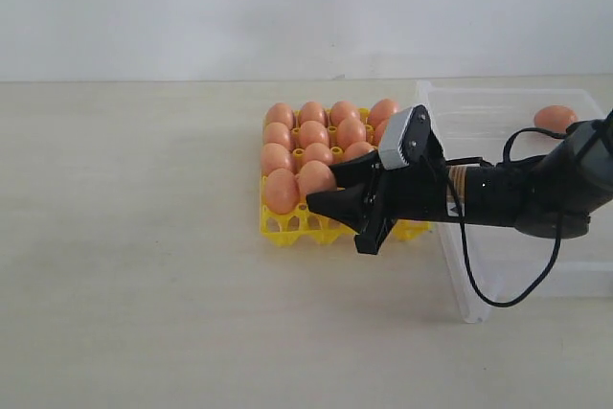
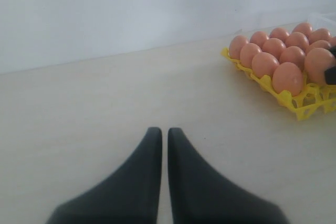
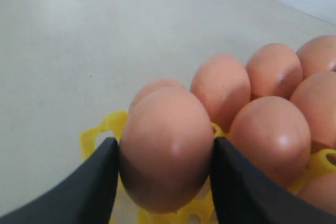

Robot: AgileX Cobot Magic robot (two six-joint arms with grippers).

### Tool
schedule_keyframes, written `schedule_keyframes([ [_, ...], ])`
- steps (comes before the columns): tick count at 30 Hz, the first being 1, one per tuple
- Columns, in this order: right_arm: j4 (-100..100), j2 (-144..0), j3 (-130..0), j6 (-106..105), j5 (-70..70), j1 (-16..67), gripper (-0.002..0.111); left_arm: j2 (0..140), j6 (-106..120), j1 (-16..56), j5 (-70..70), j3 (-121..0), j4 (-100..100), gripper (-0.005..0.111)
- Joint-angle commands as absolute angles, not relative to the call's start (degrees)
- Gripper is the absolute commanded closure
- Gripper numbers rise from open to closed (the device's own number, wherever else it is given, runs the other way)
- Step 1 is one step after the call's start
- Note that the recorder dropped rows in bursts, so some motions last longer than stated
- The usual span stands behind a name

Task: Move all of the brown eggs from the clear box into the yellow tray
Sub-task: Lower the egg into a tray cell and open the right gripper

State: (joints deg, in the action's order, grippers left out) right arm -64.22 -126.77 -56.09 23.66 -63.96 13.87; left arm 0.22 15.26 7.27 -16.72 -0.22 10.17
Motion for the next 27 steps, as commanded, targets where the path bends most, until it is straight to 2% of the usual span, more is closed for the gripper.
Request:
schedule_keyframes([
  [1,-62.81,-126.84,-56.09,22.37,-61.88,13.61,0.108,0.00,15.54,7.04,-16.25,0.00,10.09,0.103],
  [6,-61.57,-126.84,-56.09,26.98,-53.90,13.61,0.108,0.00,15.54,7.04,-16.25,0.00,10.09,0.103],
  [8,-61.81,-126.84,-56.09,27.10,-53.45,13.61,0.103,0.00,15.54,7.04,-16.25,0.00,10.09,0.103],
  [9,-61.93,-126.84,-56.09,27.10,-53.74,13.61,0.100,0.00,15.54,7.04,-16.25,0.00,10.09,0.103],
  [14,-61.93,-126.84,-56.09,27.10,-55.25,13.61,0.059,0.00,15.54,7.04,-16.25,0.00,10.09,0.103],
  [16,-61.93,-126.84,-56.09,27.10,-55.12,13.61,0.051,0.00,15.54,7.04,-16.25,0.00,10.09,0.103],
  [27,-61.58,-123.46,-56.09,26.73,-55.74,13.61,0.050,0.00,15.54,7.04,-16.25,0.00,10.09,0.103],
])
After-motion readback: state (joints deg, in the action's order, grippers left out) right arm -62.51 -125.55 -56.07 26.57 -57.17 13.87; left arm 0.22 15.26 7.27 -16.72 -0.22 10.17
